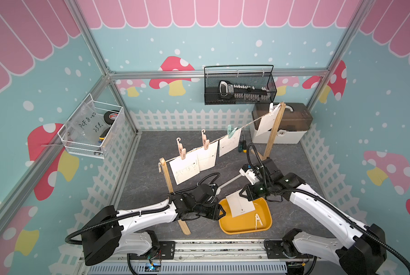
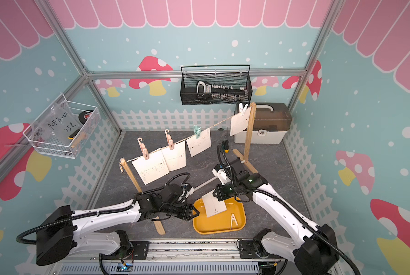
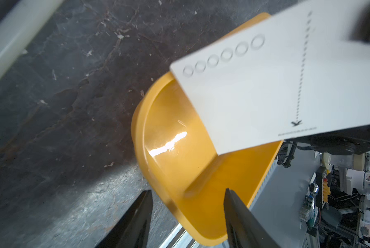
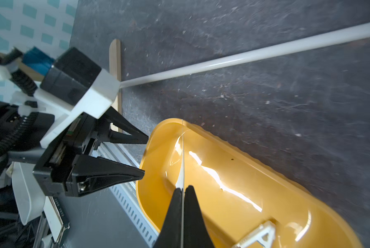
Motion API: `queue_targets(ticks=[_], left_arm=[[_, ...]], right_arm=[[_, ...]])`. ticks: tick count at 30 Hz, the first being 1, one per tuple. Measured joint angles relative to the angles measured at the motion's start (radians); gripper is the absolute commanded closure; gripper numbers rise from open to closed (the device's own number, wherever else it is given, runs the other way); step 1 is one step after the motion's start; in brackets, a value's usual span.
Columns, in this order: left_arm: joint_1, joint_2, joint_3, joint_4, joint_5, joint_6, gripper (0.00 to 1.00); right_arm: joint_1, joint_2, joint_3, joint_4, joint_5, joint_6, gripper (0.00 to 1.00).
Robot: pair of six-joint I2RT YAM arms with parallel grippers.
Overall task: Remove the postcards from the strings
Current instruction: Pick up the postcard from the storage box.
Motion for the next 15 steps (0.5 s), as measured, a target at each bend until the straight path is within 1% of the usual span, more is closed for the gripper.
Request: queue_targets(ticks=[4, 7, 11, 15], left_arm=[[0.001, -0.024, 0.0, -0.009, -0.028, 0.014, 0.4], [0.002, -0.043, 0.0, -0.015, -0.045, 0.018, 0.39], [0.009, -0.075, 0.0, -0.025, -0.065, 0.022, 0.33], [0.013, -0.118, -0.001, -0.032, -0.082, 0.04, 0.31]], right_arm=[[-0.119, -0.053, 0.043, -0.069, 0.047, -0.001, 1.0], [-0.175, -0.084, 0.079, -0.111, 0.068, 0.0, 1.0], [-0.237, -0.1, 0.13, -0.154, 0.127, 0.005, 1.0], [-0.338, -0.117, 0.139, -0.161, 0.18, 0.027, 1.0]])
